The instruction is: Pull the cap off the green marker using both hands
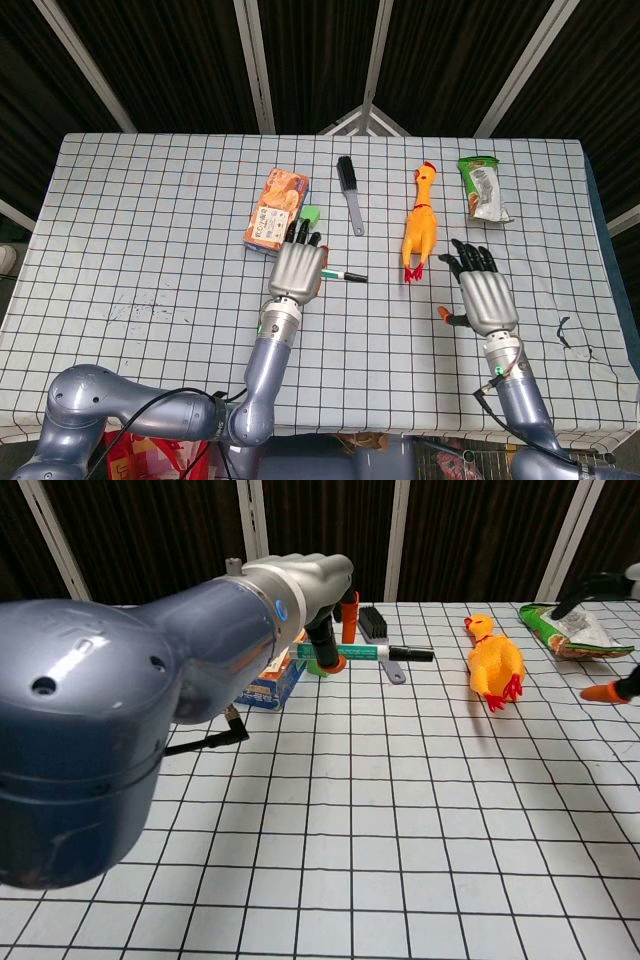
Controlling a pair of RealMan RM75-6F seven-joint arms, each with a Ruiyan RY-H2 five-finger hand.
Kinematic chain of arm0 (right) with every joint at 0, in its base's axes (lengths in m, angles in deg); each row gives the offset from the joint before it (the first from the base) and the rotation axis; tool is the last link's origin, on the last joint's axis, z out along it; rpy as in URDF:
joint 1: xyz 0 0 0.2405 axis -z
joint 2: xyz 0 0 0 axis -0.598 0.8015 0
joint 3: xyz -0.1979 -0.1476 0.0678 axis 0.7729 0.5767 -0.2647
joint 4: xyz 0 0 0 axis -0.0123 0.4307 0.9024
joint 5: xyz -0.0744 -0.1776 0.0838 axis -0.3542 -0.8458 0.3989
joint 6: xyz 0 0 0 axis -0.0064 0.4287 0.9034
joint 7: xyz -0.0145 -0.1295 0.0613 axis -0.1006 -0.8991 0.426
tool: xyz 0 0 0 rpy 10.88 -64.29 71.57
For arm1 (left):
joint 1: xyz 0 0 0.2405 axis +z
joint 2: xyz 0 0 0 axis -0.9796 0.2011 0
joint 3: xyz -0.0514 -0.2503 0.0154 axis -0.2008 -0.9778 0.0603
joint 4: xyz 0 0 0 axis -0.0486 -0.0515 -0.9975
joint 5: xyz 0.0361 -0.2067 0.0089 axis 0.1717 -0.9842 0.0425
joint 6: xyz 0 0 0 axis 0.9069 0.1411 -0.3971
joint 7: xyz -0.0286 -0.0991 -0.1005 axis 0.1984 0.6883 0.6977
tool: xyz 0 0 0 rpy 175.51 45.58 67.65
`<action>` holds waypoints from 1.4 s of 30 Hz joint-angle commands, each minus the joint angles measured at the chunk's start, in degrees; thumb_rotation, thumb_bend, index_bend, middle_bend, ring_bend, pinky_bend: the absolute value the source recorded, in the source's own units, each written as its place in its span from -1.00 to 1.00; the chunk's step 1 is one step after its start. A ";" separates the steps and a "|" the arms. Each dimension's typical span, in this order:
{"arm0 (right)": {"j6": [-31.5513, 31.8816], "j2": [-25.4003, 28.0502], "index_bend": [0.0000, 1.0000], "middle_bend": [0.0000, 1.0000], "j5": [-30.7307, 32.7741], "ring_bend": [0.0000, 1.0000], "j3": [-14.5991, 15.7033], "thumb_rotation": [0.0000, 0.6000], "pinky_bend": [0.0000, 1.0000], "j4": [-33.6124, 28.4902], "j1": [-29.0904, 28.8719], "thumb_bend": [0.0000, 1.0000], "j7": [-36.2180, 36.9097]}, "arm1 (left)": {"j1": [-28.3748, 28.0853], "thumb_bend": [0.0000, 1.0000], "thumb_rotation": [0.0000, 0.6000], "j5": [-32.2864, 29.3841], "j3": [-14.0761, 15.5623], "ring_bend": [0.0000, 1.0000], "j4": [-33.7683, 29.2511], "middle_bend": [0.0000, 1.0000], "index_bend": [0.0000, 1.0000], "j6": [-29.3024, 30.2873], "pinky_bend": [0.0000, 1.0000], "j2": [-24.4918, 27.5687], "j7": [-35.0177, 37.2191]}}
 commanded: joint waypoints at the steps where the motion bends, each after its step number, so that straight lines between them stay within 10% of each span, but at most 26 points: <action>1: 0.53 -2.21 -0.50 -0.90 2.34 -0.92 -1.10 1.00 -0.93 -1.54 -2.63 -0.51 -2.92 | -1.08 0.05 1.00 0.11 -0.90 -1.00 1.18 -0.57 0.09 -0.11 -1.00 -0.96 0.62; 42: 10.37 -14.12 -0.07 -0.90 13.57 -0.92 -2.34 1.00 -0.93 -1.51 -14.82 -0.51 -14.24 | -5.35 0.05 1.00 0.89 -2.52 -1.00 9.27 -0.55 0.09 -0.74 -1.00 -7.16 4.47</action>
